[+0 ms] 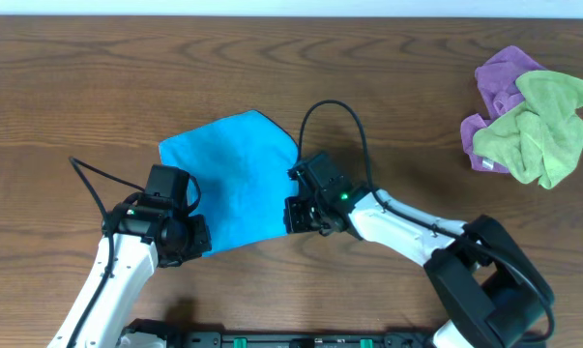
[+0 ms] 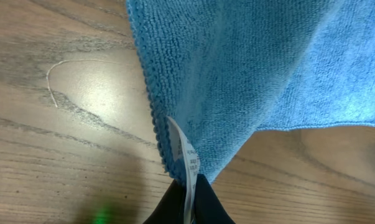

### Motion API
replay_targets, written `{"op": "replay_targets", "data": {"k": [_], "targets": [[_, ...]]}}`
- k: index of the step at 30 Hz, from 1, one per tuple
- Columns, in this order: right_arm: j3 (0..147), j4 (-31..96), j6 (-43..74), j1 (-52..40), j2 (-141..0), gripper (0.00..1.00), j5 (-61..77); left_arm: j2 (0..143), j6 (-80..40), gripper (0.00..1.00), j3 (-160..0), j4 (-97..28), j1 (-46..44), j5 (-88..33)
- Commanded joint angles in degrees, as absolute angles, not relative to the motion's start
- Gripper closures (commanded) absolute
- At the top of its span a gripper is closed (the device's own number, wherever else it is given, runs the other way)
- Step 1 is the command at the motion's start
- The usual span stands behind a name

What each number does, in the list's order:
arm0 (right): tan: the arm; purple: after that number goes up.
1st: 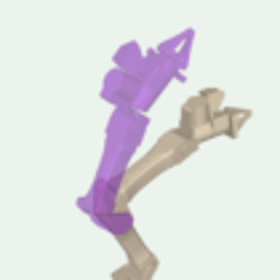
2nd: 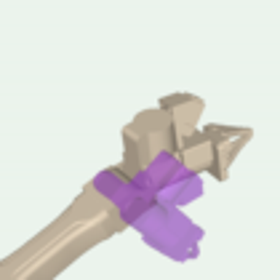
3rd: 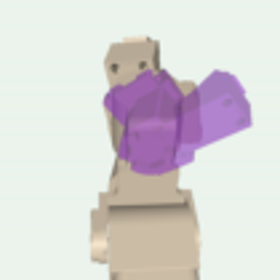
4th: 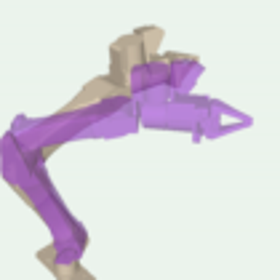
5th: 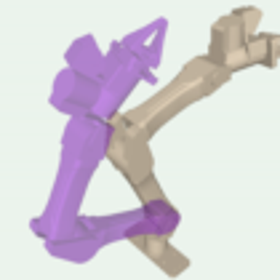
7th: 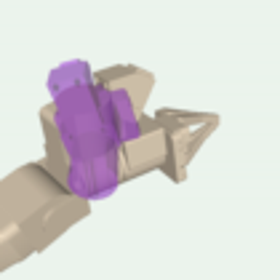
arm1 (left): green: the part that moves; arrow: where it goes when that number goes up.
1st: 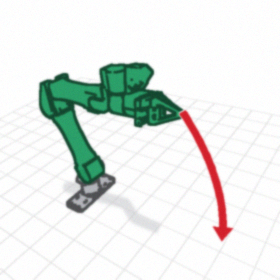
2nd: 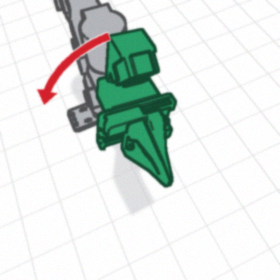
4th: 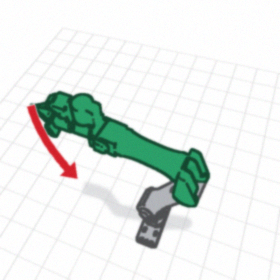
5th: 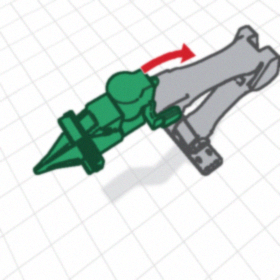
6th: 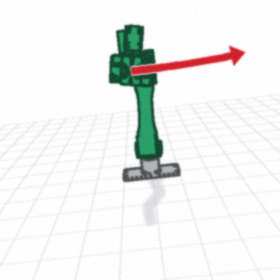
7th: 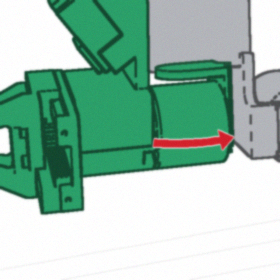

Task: Fold the cloth
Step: 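Grasp the cloth's right corner with the right gripper, then lift the cloth with both grippers and stretch it between them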

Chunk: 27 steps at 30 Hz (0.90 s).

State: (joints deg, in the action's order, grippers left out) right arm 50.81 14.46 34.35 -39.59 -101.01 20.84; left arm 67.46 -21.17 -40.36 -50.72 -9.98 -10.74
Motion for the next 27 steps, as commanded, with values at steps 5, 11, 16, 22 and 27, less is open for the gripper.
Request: {"op": "replay_targets", "data": {"k": [5,11,16,22,27], "targets": [[52.1,9.5,34.7,-37.1,-93.5,0.99,17.0,67.0,-22.3,0.94,-43.4,-47.7,-10.1,-12.1],[57.8,2.9,33.6,-30.9,-90.0,0.99,10.7,67.3,-23.0,0.94,-49.5,-32.8,-10.1,-11.9],[65.7,2.0,29.9,-26.4,-92.7,0.99,10.3,71.4,-23.2,0.94,-52.1,-20.7,-10.1,-11.9],[74.0,2.1,26.4,-22.6,-95.7,0.99,7.7,80.2,-24.8,0.94,-57.2,-10.9,-10.1,-12.1],[79.2,2.2,25.0,-20.3,-99.6,0.99,7.5,87.1,-24.8,0.94,-64.8,-8.6,-10.1,-12.1]]}}
